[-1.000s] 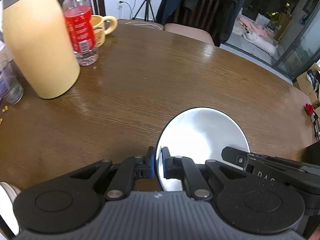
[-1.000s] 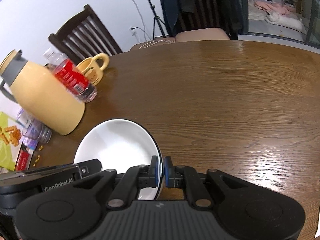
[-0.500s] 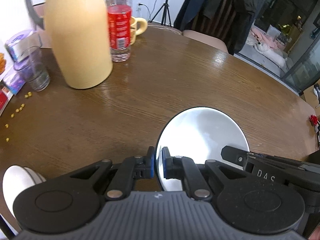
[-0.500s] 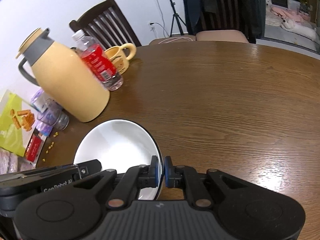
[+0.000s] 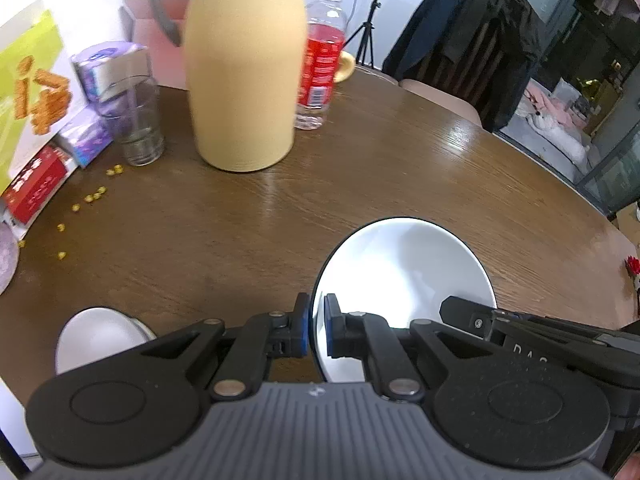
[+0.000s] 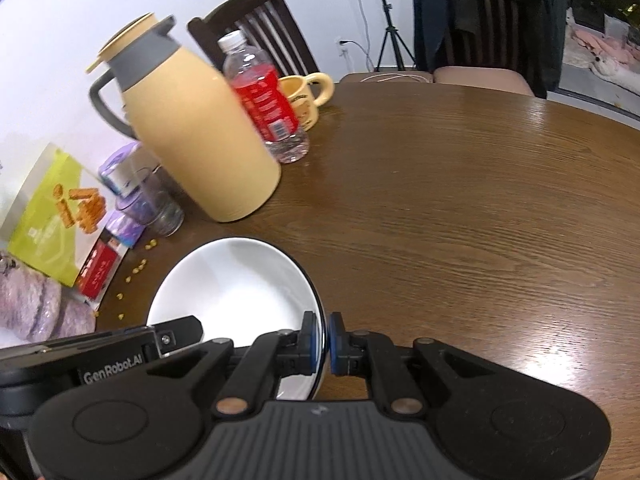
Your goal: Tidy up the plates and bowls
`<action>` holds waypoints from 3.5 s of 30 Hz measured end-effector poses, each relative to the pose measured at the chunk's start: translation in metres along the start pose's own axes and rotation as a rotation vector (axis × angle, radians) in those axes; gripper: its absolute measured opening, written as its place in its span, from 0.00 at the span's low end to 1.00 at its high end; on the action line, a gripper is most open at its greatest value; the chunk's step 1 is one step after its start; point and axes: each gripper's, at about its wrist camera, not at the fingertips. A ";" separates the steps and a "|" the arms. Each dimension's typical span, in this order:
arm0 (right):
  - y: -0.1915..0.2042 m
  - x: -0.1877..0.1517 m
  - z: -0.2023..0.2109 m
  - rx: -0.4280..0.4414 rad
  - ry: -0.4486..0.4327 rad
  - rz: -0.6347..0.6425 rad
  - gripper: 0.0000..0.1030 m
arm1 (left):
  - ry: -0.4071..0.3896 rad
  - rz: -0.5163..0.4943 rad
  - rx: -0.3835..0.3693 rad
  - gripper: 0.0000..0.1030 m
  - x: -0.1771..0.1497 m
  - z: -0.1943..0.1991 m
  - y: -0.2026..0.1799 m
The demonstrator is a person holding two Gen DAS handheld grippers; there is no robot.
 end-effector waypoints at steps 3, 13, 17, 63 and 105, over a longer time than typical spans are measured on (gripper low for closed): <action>0.016 -0.003 -0.002 0.008 0.005 0.016 0.06 | -0.006 0.015 0.007 0.08 -0.001 0.005 0.015; 0.068 -0.015 -0.007 0.035 0.019 0.069 0.06 | -0.022 0.069 0.029 0.08 -0.011 0.023 0.064; 0.085 -0.020 -0.009 0.044 0.025 0.087 0.06 | -0.027 0.090 0.039 0.08 -0.015 0.030 0.084; 0.195 -0.056 -0.070 0.050 0.107 0.228 0.06 | 0.009 0.220 0.080 0.08 -0.038 0.026 0.204; 0.203 -0.066 -0.092 -0.030 0.078 0.338 0.07 | -0.005 0.143 0.105 0.09 -0.047 0.002 0.203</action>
Point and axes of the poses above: each gripper's, at about its wrist camera, not at the fingertips, and z roughly against the way its jaws point, y to its left, x to its top
